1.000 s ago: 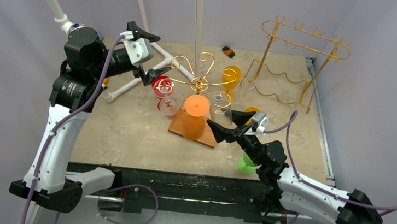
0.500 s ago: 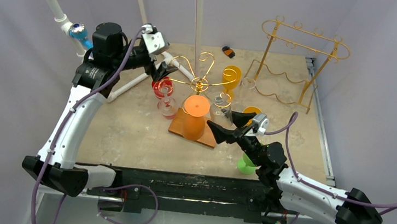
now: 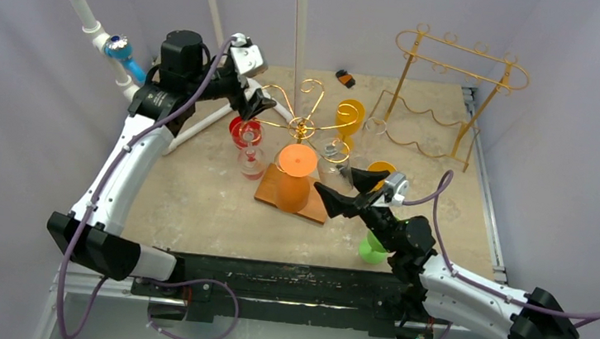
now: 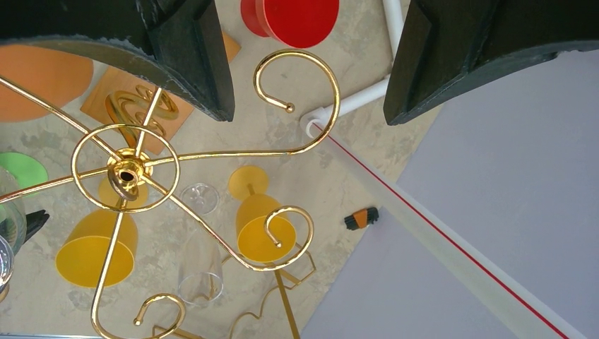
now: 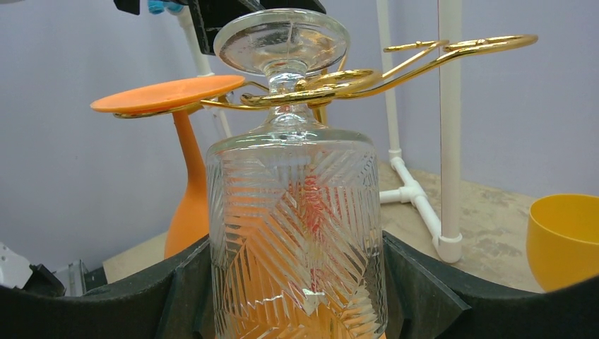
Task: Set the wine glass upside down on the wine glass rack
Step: Turn the wine glass upside down at the wine rack.
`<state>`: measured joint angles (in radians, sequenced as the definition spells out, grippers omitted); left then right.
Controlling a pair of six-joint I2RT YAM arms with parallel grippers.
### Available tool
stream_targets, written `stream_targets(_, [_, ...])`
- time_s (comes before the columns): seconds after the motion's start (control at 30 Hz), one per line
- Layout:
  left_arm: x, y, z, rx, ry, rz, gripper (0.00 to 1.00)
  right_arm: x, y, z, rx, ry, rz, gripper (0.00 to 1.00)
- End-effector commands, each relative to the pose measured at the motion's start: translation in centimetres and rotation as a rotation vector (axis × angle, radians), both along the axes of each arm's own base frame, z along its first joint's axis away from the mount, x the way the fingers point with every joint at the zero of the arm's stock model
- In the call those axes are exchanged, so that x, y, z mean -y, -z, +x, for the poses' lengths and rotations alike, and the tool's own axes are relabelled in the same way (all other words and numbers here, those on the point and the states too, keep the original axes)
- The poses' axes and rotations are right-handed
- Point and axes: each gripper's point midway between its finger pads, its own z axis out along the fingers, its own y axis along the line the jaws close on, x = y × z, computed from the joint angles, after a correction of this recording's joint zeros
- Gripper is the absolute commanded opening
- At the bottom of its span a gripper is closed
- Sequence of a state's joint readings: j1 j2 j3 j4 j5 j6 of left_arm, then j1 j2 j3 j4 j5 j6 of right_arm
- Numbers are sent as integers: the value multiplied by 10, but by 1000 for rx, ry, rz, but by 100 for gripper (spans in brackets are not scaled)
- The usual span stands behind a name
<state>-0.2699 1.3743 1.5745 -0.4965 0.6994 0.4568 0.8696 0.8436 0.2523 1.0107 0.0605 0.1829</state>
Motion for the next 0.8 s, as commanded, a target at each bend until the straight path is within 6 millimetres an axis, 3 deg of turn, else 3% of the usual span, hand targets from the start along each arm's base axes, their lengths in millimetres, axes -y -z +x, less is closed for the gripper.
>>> stream_targets(0.0, [3, -17, 3, 54, -3, 2, 83, 17, -41, -5, 95, 32, 133, 0])
stream_targets(0.2, [2, -9, 12, 55, -23, 30, 81, 17, -38, -6, 102, 32, 142, 0])
stream_targets(0.63, [-9, -5, 17, 76, -64, 103, 58, 24, -37, -8, 119, 34, 241, 0])
stream_targets(0.77, [-11, -5, 18, 80, -71, 108, 56, 23, -42, -9, 135, 25, 272, 0])
